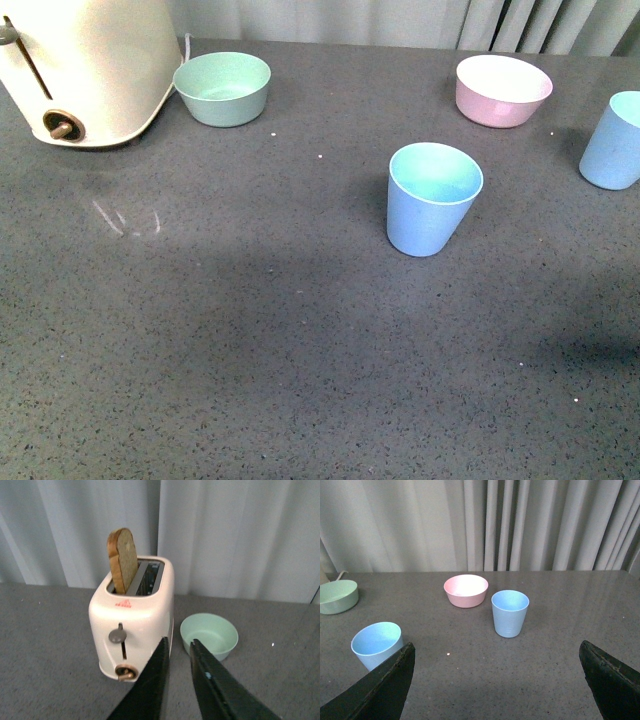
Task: Stack blue cups with both arms
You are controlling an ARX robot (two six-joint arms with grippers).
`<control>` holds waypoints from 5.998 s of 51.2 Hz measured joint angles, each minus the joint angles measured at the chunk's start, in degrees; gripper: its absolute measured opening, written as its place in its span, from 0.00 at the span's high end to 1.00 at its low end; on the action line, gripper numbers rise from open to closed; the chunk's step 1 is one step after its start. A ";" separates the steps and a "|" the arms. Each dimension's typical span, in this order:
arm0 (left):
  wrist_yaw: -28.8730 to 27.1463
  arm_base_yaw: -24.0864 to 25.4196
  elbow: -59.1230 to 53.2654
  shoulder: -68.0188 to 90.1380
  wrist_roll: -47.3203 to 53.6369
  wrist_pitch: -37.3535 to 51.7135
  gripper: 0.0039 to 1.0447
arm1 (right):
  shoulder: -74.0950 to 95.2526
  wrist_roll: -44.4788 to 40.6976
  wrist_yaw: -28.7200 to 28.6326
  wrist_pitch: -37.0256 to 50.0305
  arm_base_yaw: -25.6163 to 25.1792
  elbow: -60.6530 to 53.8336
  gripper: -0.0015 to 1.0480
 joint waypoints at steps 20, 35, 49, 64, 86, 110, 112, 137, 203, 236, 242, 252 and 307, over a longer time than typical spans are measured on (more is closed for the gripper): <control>7.50 7.61 -12.83 -15.72 0.66 -2.43 0.99 | 0.00 -0.02 0.15 0.00 0.00 -0.02 0.09; 10.99 11.21 -18.93 -26.03 0.81 -5.64 0.99 | 0.00 -0.02 0.15 0.00 0.00 0.00 0.09; 16.02 16.20 -21.42 -34.77 0.83 -12.90 0.99 | 0.00 -0.02 0.17 0.00 0.00 -0.02 0.09; 16.26 16.24 -21.46 -47.82 0.83 -24.76 0.99 | 0.00 -0.02 0.17 0.00 0.00 0.00 0.09; 16.26 16.24 -21.49 -59.71 0.83 -36.28 0.99 | 0.00 -0.02 0.17 0.00 0.00 0.00 0.09; 16.26 16.24 -21.46 -72.91 0.83 -51.43 0.99 | 0.00 -0.02 0.17 0.00 0.00 0.00 0.09; 16.26 16.24 -21.46 -74.44 0.83 -52.35 0.99 | 0.00 -0.02 0.20 0.00 0.00 0.00 0.09; 16.26 16.24 -21.46 -75.84 0.83 -52.92 0.66 | 28.79 6.43 0.28 -5.35 -7.04 9.99 0.09; 16.26 16.24 -21.46 -75.84 0.94 -52.92 0.08 | 113.55 -20.81 6.62 7.56 2.67 65.40 0.09; 16.26 16.24 -21.46 -75.84 0.94 -52.92 0.08 | 116.69 -20.33 7.02 4.66 1.53 68.52 0.91; 16.26 16.24 -21.46 -75.84 0.94 -52.92 0.08 | 115.89 -20.15 5.88 4.15 0.66 67.49 0.98; 16.26 16.24 -21.46 -75.84 0.94 -52.92 0.08 | 109.85 -20.46 0.79 1.77 0.46 63.54 0.98; 16.26 16.24 -21.46 -75.84 0.94 -52.92 0.08 | 99.12 -17.18 -10.19 -4.44 23.39 59.06 0.79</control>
